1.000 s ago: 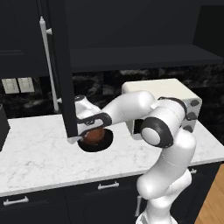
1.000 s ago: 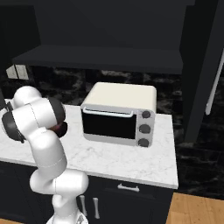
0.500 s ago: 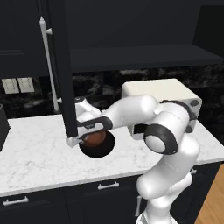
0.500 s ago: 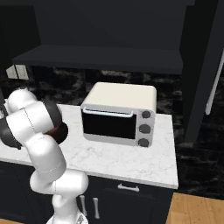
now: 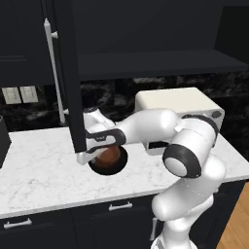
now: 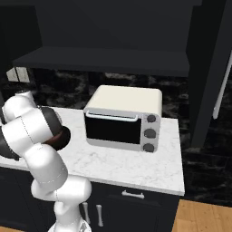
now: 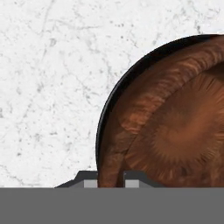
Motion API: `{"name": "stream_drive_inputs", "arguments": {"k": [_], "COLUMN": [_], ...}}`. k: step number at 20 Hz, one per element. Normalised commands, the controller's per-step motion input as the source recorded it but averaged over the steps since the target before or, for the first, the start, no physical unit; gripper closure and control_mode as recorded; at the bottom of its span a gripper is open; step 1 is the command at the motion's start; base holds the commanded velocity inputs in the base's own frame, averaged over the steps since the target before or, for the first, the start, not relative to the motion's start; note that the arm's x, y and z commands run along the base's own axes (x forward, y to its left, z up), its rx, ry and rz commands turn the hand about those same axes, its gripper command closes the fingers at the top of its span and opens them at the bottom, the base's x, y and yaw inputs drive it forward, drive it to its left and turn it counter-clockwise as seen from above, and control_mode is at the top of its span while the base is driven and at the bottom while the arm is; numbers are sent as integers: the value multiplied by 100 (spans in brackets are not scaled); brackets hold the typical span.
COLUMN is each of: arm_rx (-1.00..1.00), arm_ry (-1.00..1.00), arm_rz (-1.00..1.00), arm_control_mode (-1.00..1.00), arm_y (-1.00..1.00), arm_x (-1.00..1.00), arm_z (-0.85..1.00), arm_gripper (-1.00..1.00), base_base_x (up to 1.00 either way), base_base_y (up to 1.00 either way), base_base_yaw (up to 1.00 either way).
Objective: Pick up the bowls on the counter and stack them on top of one another in the open cabinet. Place the smaller bowl on top of the larger bowl.
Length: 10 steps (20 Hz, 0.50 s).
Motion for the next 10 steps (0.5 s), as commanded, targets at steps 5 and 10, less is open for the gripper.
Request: {"name": "stream_drive_inputs", "arguments": {"k": [5, 10], "arm_rx": [0, 0], "arm_ry": [20, -2], "arm_rz": [0, -2], "arm_control_mode": [-100, -100], "arm_y": [0, -5], "arm_x": [0, 0], "arm_z": [0, 0], "arm_gripper": [100, 100], "base_base_x": [0, 0], "base_base_y": [0, 0], "base_base_yaw": [0, 0]}}
